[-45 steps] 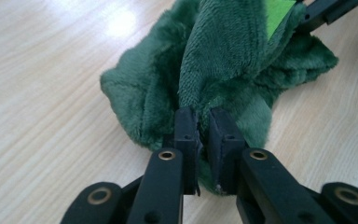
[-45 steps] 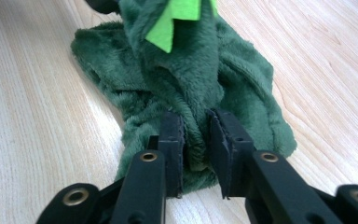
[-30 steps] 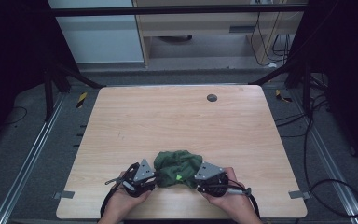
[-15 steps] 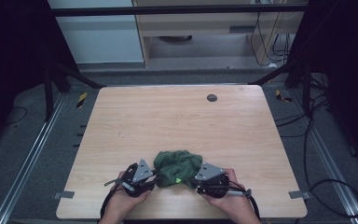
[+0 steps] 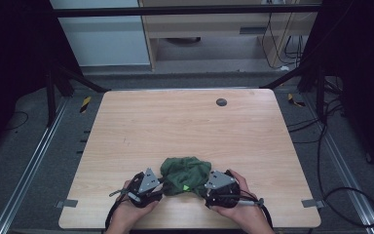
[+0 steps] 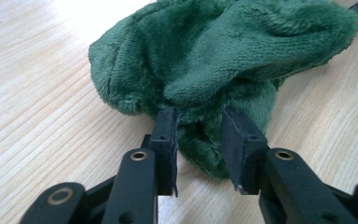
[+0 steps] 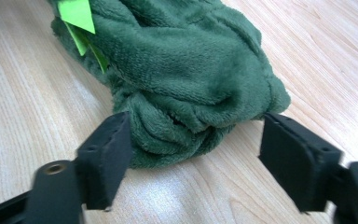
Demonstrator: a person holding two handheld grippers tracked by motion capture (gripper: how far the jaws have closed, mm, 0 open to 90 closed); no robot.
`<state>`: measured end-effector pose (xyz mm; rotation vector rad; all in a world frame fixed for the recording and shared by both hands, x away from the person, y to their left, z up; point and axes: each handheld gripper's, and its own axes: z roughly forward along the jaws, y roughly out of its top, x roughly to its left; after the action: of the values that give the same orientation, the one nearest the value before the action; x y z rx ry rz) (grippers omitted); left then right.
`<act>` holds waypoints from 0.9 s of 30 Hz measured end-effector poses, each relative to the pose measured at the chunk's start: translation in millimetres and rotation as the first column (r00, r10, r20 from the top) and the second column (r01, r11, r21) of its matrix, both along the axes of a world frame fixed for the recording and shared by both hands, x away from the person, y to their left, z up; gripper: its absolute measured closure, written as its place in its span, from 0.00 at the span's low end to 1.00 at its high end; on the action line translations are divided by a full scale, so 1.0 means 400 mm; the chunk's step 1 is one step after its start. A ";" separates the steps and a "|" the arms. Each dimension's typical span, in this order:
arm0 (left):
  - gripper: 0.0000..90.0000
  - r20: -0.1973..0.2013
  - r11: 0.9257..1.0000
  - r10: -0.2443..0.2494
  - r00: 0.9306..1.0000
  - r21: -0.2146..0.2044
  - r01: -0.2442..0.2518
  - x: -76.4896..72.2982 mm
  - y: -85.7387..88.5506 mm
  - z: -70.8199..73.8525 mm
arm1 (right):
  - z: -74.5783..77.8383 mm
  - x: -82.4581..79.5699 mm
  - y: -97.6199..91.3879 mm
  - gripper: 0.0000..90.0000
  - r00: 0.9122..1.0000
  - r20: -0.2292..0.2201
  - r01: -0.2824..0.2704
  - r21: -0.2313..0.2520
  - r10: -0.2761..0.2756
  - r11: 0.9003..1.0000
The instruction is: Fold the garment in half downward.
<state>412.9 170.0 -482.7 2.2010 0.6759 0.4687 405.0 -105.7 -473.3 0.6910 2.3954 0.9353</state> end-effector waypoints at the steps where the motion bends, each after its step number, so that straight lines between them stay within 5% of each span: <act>1: 0.71 0.000 1.000 0.000 1.000 0.000 0.000 0.000 0.000 0.000 | 0.000 0.000 0.000 0.25 1.000 -0.005 0.003 -0.001 -0.003 1.000; 12: 0.32 -0.004 0.999 0.051 0.999 0.006 -0.051 -0.001 0.013 0.017 | 0.000 0.007 -0.007 0.10 0.999 -0.032 0.008 -0.011 -0.009 1.000; 27: 0.07 -0.074 0.992 0.126 0.989 0.003 -0.126 0.045 0.071 0.038 | 0.023 0.066 -0.074 0.06 0.997 -0.048 0.059 0.057 -0.056 0.997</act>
<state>430.8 198.5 -467.6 2.1912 0.8589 0.4520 431.6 -135.4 -464.2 0.8074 2.3834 0.9794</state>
